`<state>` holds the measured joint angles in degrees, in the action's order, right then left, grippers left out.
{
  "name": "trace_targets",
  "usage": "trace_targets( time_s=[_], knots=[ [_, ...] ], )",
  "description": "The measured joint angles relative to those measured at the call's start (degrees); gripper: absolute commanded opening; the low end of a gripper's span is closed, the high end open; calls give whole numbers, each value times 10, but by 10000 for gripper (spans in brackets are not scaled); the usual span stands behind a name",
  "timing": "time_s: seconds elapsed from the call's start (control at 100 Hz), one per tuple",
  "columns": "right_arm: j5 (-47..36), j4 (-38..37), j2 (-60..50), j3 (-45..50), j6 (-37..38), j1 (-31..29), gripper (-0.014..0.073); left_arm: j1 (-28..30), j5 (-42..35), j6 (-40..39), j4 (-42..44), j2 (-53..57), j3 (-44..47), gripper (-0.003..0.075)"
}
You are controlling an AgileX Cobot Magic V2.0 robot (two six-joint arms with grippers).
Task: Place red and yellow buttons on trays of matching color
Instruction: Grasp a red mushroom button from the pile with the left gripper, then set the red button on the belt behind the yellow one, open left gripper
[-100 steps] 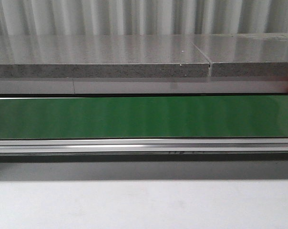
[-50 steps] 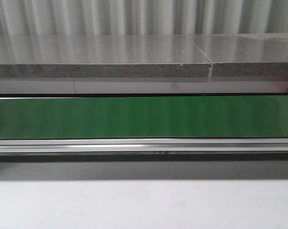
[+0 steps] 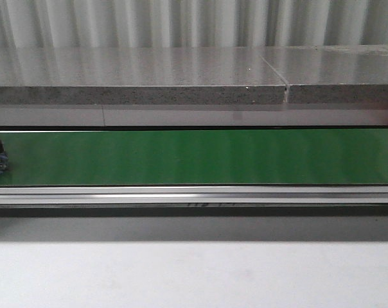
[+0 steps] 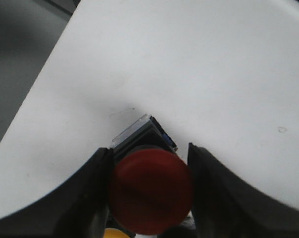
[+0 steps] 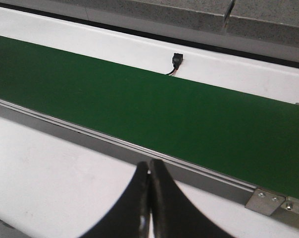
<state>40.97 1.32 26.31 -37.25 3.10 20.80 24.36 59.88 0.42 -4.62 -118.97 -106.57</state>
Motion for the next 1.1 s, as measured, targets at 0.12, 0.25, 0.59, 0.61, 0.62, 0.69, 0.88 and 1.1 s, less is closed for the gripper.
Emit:
trace_targets(
  time_s=[0.12, 0.25, 0.59, 0.61, 0.62, 0.69, 0.88, 1.1],
  knots=[
    [0, 0, 0, 0, 0, 0, -106, -14, 15, 2, 0, 27, 0, 206],
    [0, 0, 0, 0, 0, 0, -106, -27, 42, 2, 0, 57, 1, 206],
    [0, 0, 0, 0, 0, 0, -106, -40, 52, 2, -1, 179, 93, 206],
    [0, 0, 0, 0, 0, 0, -106, -41, 52, 2, -1, 184, 98, 206],
    [0, 0, 0, 0, 0, 0, -106, -43, 52, 2, -1, 190, 103, 206],
    [0, 0, 0, 0, 0, 0, -106, -48, 52, 2, -2, 214, 129, 206],
    [0, 0, 0, 0, 0, 0, -106, -74, 40, 2, -4, 266, 204, 206],
    [0, 0, 0, 0, 0, 0, -106, -113, 10, 2, -8, 301, 281, 206]
  ],
)
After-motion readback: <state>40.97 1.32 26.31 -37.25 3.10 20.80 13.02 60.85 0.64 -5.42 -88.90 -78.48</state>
